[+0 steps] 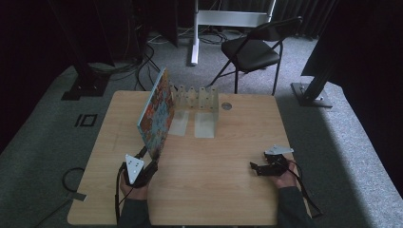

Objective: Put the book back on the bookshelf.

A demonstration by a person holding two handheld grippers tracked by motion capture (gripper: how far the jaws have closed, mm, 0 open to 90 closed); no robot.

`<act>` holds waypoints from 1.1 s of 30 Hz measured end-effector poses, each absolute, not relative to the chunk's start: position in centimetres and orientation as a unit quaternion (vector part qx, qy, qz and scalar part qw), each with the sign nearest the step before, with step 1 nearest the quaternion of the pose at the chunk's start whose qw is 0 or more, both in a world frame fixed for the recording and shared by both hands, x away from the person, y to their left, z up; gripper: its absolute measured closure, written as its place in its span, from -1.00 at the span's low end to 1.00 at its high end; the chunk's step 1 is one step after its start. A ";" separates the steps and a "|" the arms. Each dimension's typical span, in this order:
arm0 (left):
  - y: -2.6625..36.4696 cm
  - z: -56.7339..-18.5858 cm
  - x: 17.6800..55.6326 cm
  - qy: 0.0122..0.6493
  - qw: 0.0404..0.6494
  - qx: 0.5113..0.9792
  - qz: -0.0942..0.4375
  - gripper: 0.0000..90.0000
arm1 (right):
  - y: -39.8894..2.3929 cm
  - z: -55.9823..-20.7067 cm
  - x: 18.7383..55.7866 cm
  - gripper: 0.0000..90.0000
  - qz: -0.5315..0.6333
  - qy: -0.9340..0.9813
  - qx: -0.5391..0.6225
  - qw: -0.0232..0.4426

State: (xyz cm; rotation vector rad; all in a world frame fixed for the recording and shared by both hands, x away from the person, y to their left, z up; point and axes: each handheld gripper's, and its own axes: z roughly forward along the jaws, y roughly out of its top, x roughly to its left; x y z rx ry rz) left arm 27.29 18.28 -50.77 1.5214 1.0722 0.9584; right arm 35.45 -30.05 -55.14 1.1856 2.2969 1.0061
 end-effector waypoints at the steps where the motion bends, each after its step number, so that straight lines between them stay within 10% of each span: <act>1: 18.3 -50.8 27.2 0.443 0.500 0.630 0.396 0.23 | -30.1 -55.1 35.5 -0.64 0.357 0.814 0.420 0.183; 21: 19.0 -51.6 25.6 0.450 0.487 0.641 0.388 0.46 | -30.1 -55.1 35.5 -0.64 0.357 0.814 0.420 0.183; 33: 18.8 -52.3 24.8 0.442 0.459 0.668 0.384 0.99 | -30.1 -55.1 35.5 -0.64 0.357 0.814 0.420 0.183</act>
